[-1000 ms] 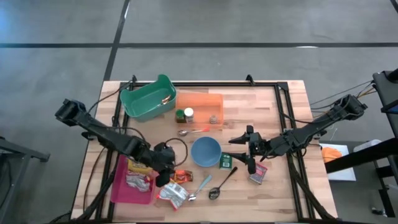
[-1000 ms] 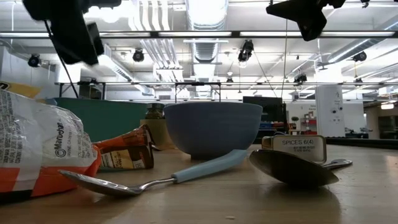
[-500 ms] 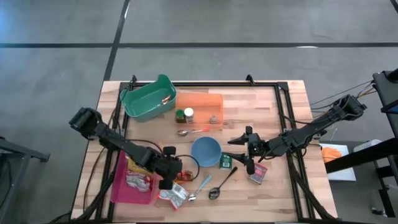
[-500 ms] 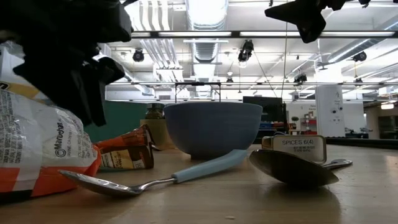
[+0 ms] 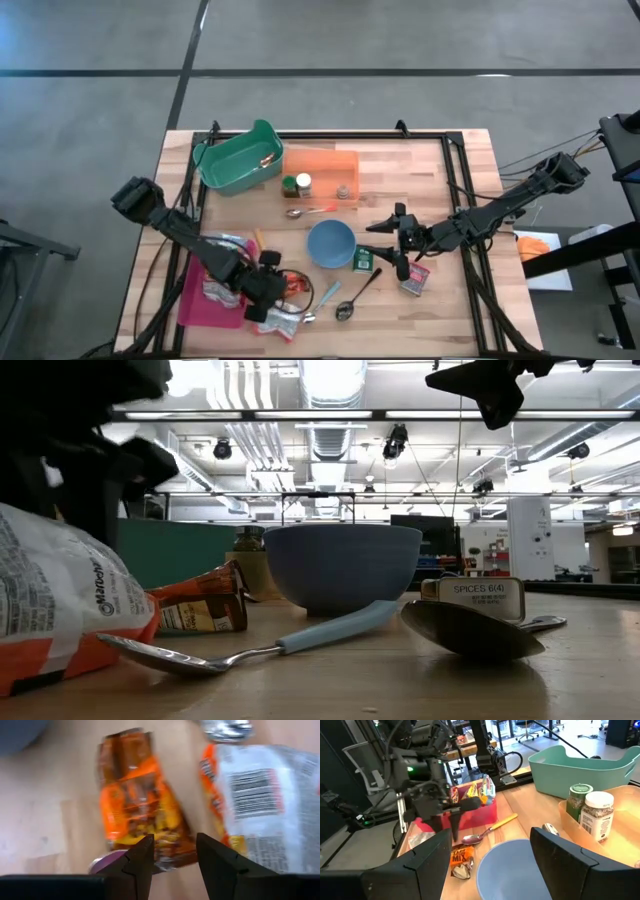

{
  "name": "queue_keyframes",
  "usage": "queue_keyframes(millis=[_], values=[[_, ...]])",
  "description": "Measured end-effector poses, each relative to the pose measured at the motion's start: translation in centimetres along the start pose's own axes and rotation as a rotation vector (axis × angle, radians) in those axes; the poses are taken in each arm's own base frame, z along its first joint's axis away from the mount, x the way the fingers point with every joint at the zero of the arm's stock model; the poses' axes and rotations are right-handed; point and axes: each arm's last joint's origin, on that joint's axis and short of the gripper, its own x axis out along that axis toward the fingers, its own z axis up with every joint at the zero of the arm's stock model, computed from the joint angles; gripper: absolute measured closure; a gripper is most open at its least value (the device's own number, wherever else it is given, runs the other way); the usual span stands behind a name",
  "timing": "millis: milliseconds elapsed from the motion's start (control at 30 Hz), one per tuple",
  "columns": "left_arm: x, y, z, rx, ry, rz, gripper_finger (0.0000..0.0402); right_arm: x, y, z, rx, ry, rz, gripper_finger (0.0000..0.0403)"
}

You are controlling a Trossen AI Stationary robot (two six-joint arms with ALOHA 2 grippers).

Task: Pick & Place Food Item
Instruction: Adjust the orange spoon in the green bin

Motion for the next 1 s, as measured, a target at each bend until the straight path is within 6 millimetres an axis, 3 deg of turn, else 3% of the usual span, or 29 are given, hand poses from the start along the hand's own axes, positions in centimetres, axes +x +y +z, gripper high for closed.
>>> queue_keyframes(millis=[167,333,733,1000], values=[[-0.4,-0.9,0.1,0.022,-0.019,0.001,0.0254,0.0,0.0,0.0,0.000,0.000,0.000,0.0138],[-0.2,-0.3,-0.1,-0.030,-0.046,0.114,0.0254,0.0,0.0,0.0,0.002,-0.003,0.001,0.0138],[0.3,1.0,0.2,-0.099,-0.037,0.139,0.0254,0.0,0.0,0.0,0.002,-0.004,0.001,0.0138],[1.0,1.8,-0.1,-0.177,0.039,0.034,0.0246,0.0,0.0,0.0,0.002,-0.004,0.001,0.0138]])
